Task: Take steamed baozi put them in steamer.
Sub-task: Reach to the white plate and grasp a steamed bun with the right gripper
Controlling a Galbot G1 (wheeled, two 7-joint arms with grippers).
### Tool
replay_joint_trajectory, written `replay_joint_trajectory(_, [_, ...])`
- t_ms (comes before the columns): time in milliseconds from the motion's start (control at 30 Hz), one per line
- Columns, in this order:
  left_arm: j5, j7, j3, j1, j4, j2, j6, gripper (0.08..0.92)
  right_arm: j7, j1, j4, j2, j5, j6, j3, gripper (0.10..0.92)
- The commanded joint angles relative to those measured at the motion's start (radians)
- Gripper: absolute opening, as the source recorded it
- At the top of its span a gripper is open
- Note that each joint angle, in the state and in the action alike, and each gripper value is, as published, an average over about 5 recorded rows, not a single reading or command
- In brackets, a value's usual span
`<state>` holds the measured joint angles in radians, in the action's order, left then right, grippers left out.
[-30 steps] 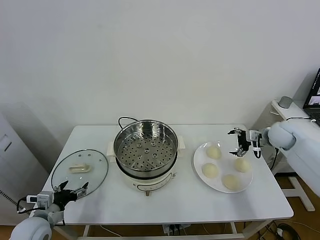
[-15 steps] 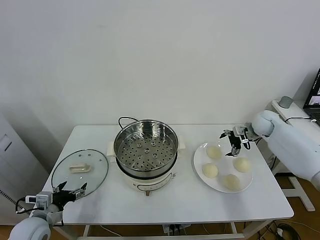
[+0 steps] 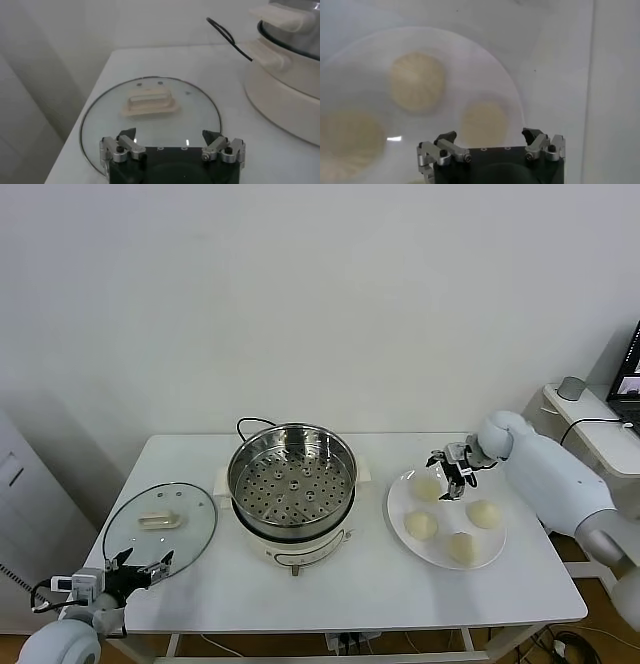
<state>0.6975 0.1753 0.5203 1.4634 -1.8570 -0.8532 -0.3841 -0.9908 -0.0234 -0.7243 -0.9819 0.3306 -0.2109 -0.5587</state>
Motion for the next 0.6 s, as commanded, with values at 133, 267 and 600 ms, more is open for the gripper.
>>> replay_joint_trajectory(133, [-0.002,-0.001,0.001,0.006,-0.002,0.000,0.002,0.823,0.016,-0.025,0.069,-0.059,0.060,-0.011,0.048,0.802])
replay_joint_trajectory(267, [-0.003,-0.002,0.003,0.015,-0.004,0.000,0.006,0.823,0.014,-0.031,0.094,-0.073,0.082,0.005,0.073,0.720])
replay_joint_trajectory(600, [-0.007,-0.002,0.011,0.031,-0.007,0.001,0.015,0.823,0.000,-0.040,0.115,-0.081,0.090,0.023,0.122,0.494])
